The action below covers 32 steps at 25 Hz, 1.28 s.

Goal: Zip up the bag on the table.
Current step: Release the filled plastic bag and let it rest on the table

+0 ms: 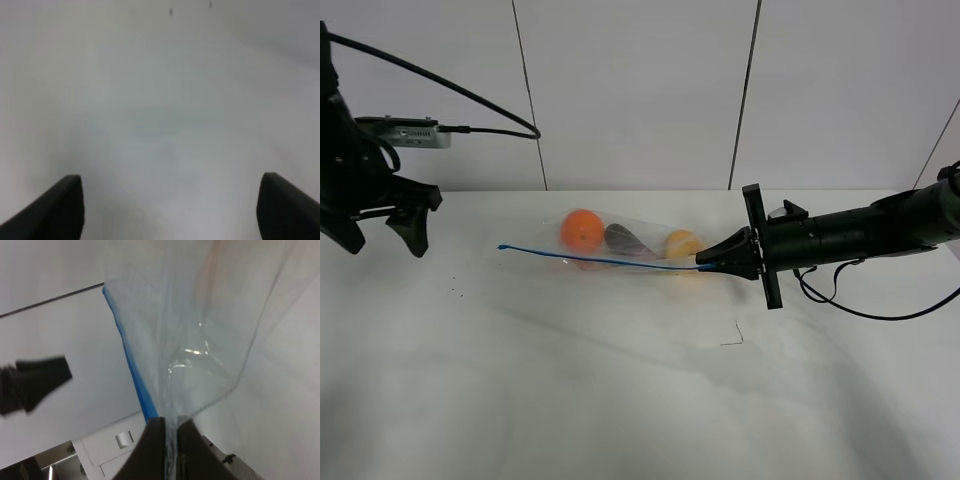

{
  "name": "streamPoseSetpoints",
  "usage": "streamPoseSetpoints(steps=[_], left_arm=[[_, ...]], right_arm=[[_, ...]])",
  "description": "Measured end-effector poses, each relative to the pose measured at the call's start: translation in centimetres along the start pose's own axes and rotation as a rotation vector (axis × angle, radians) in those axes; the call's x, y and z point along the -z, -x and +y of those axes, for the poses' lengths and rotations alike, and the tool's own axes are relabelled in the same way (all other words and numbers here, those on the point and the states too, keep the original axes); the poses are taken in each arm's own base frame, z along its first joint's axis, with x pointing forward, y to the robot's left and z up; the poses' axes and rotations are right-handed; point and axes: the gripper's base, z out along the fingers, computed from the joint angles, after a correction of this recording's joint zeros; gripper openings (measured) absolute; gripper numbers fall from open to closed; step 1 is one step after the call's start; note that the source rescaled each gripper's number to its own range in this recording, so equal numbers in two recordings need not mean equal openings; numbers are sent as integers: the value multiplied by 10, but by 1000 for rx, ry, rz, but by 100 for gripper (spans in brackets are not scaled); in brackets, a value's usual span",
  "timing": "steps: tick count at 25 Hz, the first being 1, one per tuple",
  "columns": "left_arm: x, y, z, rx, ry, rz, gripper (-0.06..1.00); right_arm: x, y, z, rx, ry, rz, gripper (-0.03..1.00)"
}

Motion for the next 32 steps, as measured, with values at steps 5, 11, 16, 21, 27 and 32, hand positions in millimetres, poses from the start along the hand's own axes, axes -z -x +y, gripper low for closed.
streamPoseSetpoints(steps=[5,11,16,21,27,32], left_arm=[[3,-74,4,-12,1,15,100],[-14,-162,8,-18,-1,-24,100],[-31,-210,11,-17,-7,-149,100],[-21,-233,12,-15,-15,-331,100],[-12,-251,13,-14,-21,-469,100],[-7,-266,14,-12,-25,-575,100]], right_arm=[[0,0,0,1,-2,2,0],[0,0,0,1,-2,2,0],[0,0,-1,3,-6,5,0],[0,-1,-1,6,-11,9,0],[0,-1,-1,6,-13,10,0],[0,-1,-1,7,-13,11,0]])
